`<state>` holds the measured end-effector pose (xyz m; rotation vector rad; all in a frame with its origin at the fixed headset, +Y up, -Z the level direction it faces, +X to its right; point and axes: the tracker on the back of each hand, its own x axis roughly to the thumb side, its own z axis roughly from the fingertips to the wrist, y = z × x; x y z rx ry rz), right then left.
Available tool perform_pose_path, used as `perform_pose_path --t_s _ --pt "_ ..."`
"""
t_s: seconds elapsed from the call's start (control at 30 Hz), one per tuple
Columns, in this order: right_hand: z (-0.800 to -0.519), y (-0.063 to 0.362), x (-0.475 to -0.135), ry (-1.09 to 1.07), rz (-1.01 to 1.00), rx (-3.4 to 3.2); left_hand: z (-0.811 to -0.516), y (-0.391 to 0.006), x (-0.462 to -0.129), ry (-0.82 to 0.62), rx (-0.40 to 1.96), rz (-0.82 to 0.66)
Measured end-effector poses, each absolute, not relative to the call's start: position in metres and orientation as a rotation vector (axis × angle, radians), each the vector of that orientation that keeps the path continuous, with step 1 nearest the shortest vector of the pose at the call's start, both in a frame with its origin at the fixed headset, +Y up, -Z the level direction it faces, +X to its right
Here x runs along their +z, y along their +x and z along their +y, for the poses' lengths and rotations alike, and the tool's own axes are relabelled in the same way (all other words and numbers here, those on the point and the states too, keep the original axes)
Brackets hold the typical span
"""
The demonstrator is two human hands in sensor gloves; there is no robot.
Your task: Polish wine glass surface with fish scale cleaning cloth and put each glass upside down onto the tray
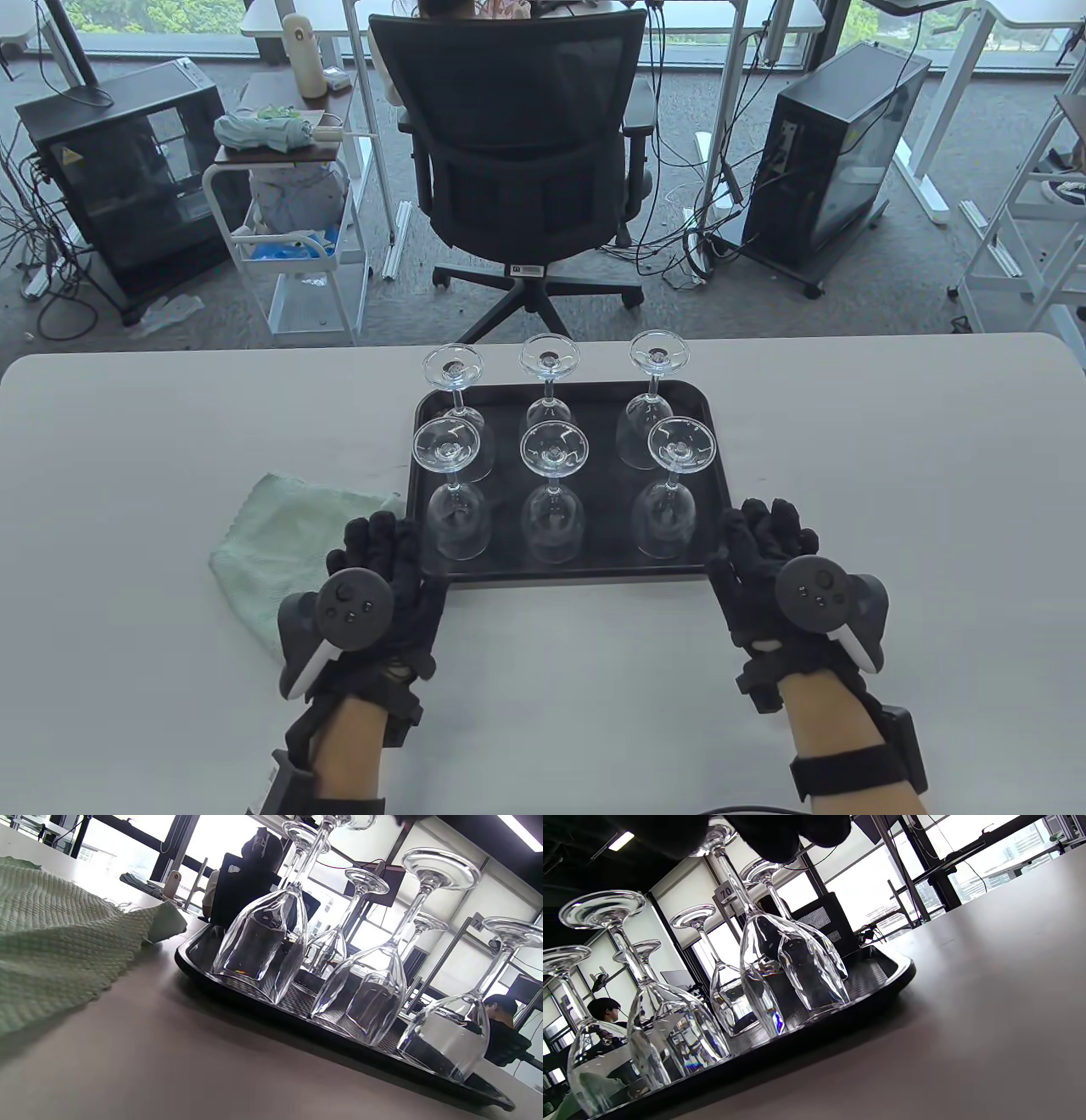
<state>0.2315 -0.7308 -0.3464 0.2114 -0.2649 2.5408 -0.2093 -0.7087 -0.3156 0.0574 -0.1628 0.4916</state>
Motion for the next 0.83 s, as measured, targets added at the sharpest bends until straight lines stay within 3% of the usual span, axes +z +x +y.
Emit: perform_pose_path --t_s 0.2,0.83 --pt "-0.731 0.231 -0.347 0.213 -0.271 2.520 -0.723 -0.188 -0.320 0.050 0.435 -0.244" --pt "-0.733 0.223 -0.345 0.256 -0.256 2.514 -0.728 -0.186 -0.320 0.067 0.435 -0.227"
